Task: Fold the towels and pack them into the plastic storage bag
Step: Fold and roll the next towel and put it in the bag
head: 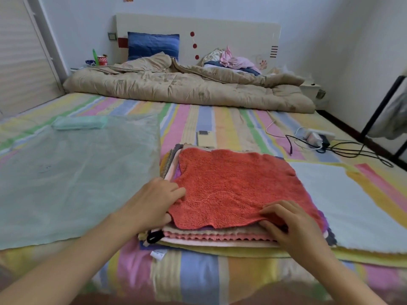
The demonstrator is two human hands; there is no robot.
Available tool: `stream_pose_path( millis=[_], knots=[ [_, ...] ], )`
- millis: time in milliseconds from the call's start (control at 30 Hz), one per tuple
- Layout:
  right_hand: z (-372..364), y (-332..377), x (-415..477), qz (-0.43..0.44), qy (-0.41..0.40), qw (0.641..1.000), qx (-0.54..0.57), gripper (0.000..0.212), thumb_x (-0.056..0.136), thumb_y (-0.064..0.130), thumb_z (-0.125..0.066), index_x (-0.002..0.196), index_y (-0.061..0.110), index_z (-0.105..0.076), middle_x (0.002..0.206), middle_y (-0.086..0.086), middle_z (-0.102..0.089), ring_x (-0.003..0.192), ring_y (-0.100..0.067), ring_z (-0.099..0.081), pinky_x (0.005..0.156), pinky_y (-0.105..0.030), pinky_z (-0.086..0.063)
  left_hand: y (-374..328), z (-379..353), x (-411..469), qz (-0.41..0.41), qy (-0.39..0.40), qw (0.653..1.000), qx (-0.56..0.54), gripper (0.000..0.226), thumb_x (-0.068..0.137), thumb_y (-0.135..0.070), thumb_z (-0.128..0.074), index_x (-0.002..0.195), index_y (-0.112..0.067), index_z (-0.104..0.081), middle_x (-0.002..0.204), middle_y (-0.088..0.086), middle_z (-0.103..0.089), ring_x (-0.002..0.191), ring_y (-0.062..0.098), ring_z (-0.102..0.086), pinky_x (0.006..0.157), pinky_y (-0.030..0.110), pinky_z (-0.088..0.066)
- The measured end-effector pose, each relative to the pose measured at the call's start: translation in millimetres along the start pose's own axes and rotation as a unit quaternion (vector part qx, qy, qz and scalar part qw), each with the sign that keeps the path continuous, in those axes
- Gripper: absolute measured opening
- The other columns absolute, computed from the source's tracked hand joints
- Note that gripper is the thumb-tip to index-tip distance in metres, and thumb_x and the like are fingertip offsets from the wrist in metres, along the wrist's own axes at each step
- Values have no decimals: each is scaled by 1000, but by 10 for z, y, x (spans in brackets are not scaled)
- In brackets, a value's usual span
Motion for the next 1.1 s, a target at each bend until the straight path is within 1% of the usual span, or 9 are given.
stream_pose_path(
  millis=[133,200,300,433,567,667,767,867,1100],
  knots=[
    [62,-112,-33,-29,-7,998,49,20,82,48,-58,89,31,-68,92,25,-60,91,-8,-58,73,-30,-51,-25,-55,-13,36,-2,986,-163,23,64,-31,-63,86,-37,-65,95,-19,-65,96,2,-58,85,27,-47],
    [69,-139,-34,-44,0,997,64,5,82,36,-67,86,33,-68,88,25,-61,88,-5,-58,71,-29,-51,45,-92,-9,102,6,958,-267,17,68,-41,-62,84,-42,-68,96,-22,-68,96,-3,-61,86,27,-50],
    [73,-154,-30,-63,12,997,51,12,81,27,-73,84,36,-67,84,26,-60,85,-1,-58,68,-25,-50,193,-143,14,210,-13,914,-348,20,76,-46,-59,87,-39,-74,87,-19,-72,86,1,-66,82,28,-52],
    [48,-153,-26,-67,23,997,21,12,80,32,-74,88,37,-66,86,25,-59,84,-1,-57,67,-23,-50,337,-172,61,309,-74,888,-333,22,86,-40,-61,80,-23,-73,71,4,-67,72,20,-62,65,32,-43],
    [82,-264,-54,-99,-4,995,-8,23,76,15,-74,91,32,-68,89,21,-62,86,-8,-59,65,-25,-46,388,-226,133,372,-76,875,-300,29,91,-34,-62,77,-10,-70,75,16,-67,71,24,-62,60,33,-40],
    [142,-446,-46,-163,-34,986,-30,23,78,15,-71,94,31,-68,88,13,-67,85,-16,-63,61,-28,-42,451,-235,186,399,-85,867,-285,27,91,-39,-62,73,-19,-65,80,18,-69,76,28,-64,66,40,-49],
    [181,-698,70,-223,-91,970,20,10,83,23,-71,92,27,-69,85,4,-73,83,-25,-67,66,-36,-50,536,-237,278,421,-113,854,-285,37,91,-38,-62,76,-5,-70,75,19,-68,74,31,-63,59,36,-42],
    [183,-970,289,-273,-120,950,98,9,86,31,-68,84,22,-69,81,0,-71,83,-27,-64,67,-34,-43,636,-249,413,420,-153,846,-291,34,92,-35,-62,74,-7,-70,67,13,-65,70,31,-61,58,36,-40],
    [50,-1387,1156,-267,-140,944,131,13,91,29,-62,81,21,-66,78,2,-66,79,-19,-59,69,-29,-36,1049,-425,906,404,-196,853,-266,31,93,-33,-60,79,-6,-67,69,12,-65,70,29,-61,65,41,-47]
  ],
)
Point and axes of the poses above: each hand's wrist, its own x-axis towards the middle knuckle, its own z-axis out of the back of the hand, y = z × x, the point moved 5 cm from there along x, towards the middle knuckle
